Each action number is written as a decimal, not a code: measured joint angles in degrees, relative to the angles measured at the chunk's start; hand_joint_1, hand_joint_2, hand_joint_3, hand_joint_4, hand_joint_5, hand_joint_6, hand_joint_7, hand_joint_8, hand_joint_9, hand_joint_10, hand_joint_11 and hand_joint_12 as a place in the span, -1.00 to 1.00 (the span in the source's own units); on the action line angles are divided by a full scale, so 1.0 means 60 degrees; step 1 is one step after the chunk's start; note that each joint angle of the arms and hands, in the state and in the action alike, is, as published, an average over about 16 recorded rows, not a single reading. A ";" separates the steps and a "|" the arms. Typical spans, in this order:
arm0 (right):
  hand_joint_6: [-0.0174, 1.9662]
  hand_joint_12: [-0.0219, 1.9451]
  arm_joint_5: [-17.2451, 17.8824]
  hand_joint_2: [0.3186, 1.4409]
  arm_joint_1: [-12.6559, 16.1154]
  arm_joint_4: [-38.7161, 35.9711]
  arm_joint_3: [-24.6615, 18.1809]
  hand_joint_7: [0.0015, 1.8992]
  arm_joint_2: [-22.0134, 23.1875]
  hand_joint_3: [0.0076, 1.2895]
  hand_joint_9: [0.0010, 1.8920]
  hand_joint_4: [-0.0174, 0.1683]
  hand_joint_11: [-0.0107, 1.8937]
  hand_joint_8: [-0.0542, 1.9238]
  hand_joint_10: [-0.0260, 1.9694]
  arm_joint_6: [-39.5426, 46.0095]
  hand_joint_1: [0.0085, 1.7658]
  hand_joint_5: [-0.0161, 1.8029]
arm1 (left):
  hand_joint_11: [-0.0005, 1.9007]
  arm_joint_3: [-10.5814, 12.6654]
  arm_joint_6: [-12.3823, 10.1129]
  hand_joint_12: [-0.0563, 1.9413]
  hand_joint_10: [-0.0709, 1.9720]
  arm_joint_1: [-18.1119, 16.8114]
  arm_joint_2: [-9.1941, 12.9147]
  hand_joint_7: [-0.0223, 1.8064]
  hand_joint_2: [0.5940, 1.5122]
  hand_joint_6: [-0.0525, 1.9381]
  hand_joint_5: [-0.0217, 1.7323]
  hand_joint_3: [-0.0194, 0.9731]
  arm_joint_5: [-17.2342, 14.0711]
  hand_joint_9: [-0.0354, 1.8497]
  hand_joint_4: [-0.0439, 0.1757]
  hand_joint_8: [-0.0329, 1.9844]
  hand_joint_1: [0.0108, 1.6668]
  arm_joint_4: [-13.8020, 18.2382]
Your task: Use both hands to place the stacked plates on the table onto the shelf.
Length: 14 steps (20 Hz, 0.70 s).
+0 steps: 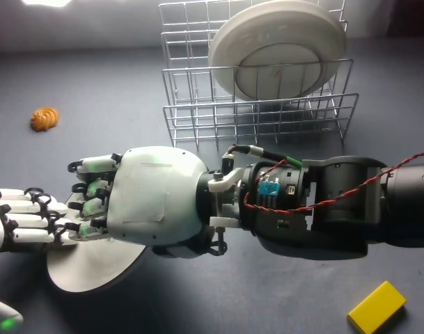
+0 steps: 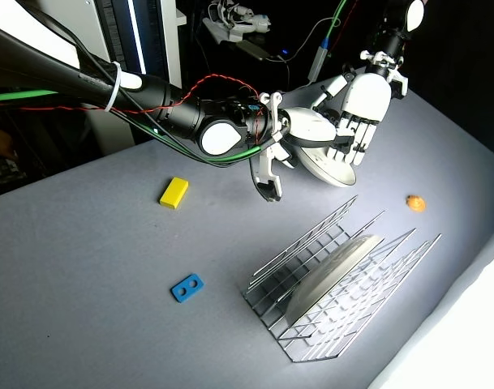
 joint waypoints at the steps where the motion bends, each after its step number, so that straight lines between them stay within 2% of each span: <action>1: -0.78 -0.22 0.0038 0.19 -0.0020 0.0001 0.0020 -0.38 -0.0035 -0.99 -0.35 -0.75 -0.66 -0.77 -0.95 -0.0032 0.36 -0.38 | -0.97 0.0006 0.0000 -0.88 -0.97 0.0011 0.0000 -0.87 0.20 -0.98 -0.81 -0.96 -0.0011 -0.94 -0.67 -0.98 -0.99 -0.0012; 9: -0.49 -0.02 0.0342 0.16 -0.0127 0.0003 0.0133 0.03 -0.0171 -0.99 0.20 -0.70 -0.28 -0.53 -0.95 -0.0143 0.35 -0.04 | -0.97 0.0047 -0.0005 -0.85 -0.96 -0.0100 0.0030 -0.86 0.21 -0.96 -0.79 -0.96 0.0002 -0.92 -0.64 -0.97 -0.99 -0.0327; 14: -0.41 0.01 0.0423 0.15 -0.0135 0.0001 0.0139 0.07 -0.0109 -0.99 0.30 -0.66 -0.21 -0.43 -0.96 -0.0135 0.35 -0.02 | -0.98 0.0103 -0.0011 -0.83 -0.95 -0.0412 0.0165 -0.84 0.21 -0.95 -0.78 -0.96 0.0097 -0.90 -0.63 -0.97 -0.99 -0.0836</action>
